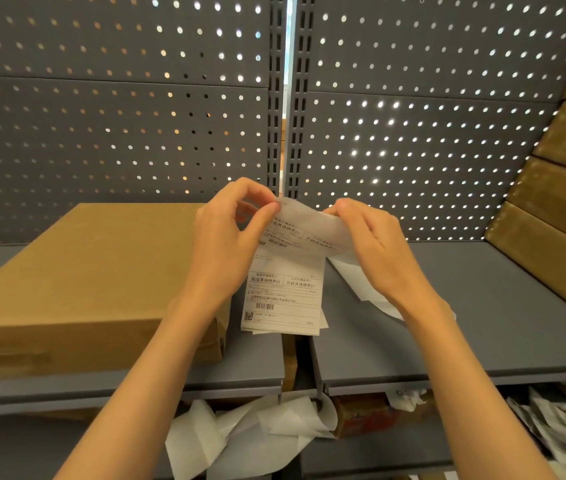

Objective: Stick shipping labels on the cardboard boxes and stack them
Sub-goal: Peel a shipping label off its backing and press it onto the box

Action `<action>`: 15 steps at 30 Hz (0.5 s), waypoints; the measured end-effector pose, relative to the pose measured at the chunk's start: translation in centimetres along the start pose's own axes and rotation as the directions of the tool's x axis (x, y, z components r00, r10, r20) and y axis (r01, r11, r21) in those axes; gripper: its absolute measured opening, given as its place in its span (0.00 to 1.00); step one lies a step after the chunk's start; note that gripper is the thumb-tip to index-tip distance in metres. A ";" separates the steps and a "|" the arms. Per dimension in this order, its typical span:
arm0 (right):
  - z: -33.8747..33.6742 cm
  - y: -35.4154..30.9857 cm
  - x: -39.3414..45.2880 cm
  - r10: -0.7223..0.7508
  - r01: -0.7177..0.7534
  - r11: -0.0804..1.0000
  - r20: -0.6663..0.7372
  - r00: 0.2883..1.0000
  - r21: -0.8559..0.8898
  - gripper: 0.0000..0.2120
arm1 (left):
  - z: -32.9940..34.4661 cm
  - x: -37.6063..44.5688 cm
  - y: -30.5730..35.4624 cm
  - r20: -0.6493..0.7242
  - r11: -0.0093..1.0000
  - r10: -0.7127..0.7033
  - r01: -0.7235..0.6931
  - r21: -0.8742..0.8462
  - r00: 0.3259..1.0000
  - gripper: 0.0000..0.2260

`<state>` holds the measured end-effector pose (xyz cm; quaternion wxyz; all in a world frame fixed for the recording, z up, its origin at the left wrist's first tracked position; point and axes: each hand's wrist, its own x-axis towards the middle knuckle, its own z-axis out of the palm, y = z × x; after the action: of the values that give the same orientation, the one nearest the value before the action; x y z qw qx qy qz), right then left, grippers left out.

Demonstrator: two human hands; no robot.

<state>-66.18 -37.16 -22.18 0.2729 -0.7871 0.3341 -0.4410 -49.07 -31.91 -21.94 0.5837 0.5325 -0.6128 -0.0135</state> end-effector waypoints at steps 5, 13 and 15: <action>-0.6 0.6 0.0 0.040 -0.036 0.995 -0.043 0.998 0.096 0.19 | -0.3 0.4 -0.4 -0.041 1.000 -0.029 0.029 -0.011 0.999 0.02; -1.1 1.9 0.1 0.080 -0.063 0.985 -0.105 0.991 0.160 0.13 | 0.0 0.8 -0.8 -0.071 0.999 -0.050 0.049 -0.017 0.996 0.03; -1.2 2.1 0.1 0.060 -0.044 0.989 -0.115 0.992 0.141 0.11 | 0.1 0.9 -0.9 -0.072 0.998 -0.054 0.053 -0.021 0.996 0.03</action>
<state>-67.83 -38.70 -23.07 0.3177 -0.7298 0.3388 -0.5017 -48.37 -32.94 -21.93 0.6100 0.5432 -0.5768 -0.0157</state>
